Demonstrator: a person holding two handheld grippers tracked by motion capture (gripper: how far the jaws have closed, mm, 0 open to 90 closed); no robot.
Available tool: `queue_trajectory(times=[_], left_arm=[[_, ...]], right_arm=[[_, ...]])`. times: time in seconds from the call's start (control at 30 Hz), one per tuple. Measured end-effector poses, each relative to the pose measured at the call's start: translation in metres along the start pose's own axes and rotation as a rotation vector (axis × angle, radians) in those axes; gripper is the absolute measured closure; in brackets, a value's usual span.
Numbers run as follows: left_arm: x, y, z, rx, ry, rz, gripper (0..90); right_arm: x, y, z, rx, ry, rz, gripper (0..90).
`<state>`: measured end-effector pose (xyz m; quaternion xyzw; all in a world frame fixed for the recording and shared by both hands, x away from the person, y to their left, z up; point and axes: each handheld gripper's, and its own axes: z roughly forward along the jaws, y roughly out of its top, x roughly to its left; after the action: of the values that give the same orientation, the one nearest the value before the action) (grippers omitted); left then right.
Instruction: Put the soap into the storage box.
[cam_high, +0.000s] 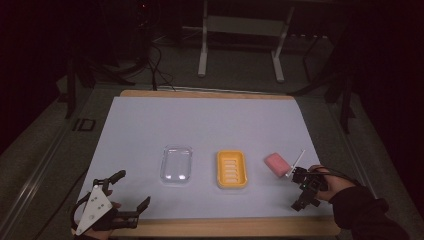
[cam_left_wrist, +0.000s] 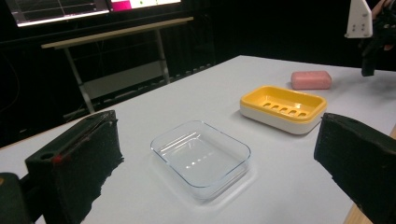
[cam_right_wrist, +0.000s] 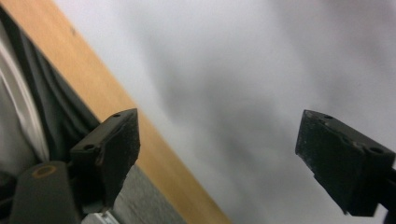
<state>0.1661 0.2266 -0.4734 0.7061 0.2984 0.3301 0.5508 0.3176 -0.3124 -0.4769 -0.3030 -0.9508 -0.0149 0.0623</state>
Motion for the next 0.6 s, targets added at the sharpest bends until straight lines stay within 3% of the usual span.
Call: queue_trajectory(times=[0.07,0.13,0.17,0.4,0.57,0.6], left_arm=[[0.0,0.0,0.0,0.0,0.0,0.0,0.9],[0.0,0.0,0.0,0.0,0.0,0.0,0.9],[0.0,0.0,0.0,0.0,-0.002,0.0,0.9],[0.0,0.0,0.0,0.0,-0.003,0.0,0.9],[0.0,0.0,0.0,0.0,-0.003,-0.001,0.9],[0.0,0.0,0.0,0.0,-0.004,-0.001,0.9]], right_arm=[[-0.002,0.002,-0.002,-0.036,-0.012,0.048,13.1],[-0.003,0.003,-0.003,-0.046,-0.022,0.061,12.9],[-0.005,0.006,-0.005,-0.082,-0.029,0.089,12.8],[-0.012,0.013,-0.007,-0.18,-0.061,0.107,12.6],[-0.015,0.016,-0.006,-0.192,-0.075,0.131,12.6],[-0.017,0.017,-0.004,-0.19,-0.064,0.154,12.6]])
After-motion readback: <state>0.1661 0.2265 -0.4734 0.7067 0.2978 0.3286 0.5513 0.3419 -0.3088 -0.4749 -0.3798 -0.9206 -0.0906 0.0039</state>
